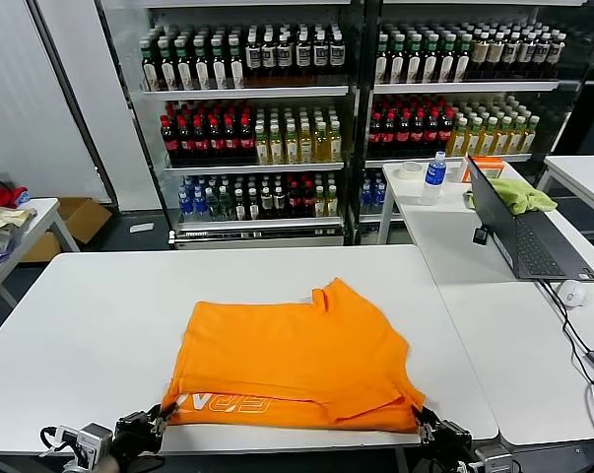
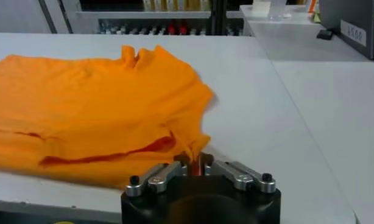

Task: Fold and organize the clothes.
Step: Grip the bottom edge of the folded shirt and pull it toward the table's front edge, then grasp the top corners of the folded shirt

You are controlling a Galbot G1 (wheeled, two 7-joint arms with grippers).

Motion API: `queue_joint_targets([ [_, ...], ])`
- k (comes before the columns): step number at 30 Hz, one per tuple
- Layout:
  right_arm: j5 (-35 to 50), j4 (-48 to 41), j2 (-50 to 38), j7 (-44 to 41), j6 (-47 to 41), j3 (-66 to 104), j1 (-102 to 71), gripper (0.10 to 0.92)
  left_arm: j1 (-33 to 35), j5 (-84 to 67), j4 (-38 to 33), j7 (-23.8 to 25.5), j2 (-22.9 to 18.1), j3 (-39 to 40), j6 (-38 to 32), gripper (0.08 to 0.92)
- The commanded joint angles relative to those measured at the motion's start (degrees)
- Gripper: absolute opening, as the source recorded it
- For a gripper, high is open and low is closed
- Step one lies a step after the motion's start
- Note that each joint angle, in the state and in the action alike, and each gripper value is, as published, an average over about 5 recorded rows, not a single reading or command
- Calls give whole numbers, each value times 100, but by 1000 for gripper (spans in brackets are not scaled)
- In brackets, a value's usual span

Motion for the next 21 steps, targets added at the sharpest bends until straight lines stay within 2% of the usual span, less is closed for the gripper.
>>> queue_joint_targets([
  [1,-1,255,-6,-24,-105,124,-124,416,192,190,-402,54,33,-99,60,324],
  [6,429,523,-217,-29,-272,504,220,563,-59,-116,-775,-5,37,-218,53,472],
  [9,664,366,-374,71,-364,489,846,650,-497,-449,-635,-76,98,-194,-103,559],
  [15,719,-537,-597,249,-389,-214,2463,799,-1846,-831,618,-7,284,192,-548,739],
  [18,712,-1051,-609,260,-390,-703,3147,819,-2588,-898,1252,160,321,456,-665,809],
  [21,704,-1605,-544,270,-388,-1172,3767,822,-3223,-898,1758,320,313,804,-715,821],
])
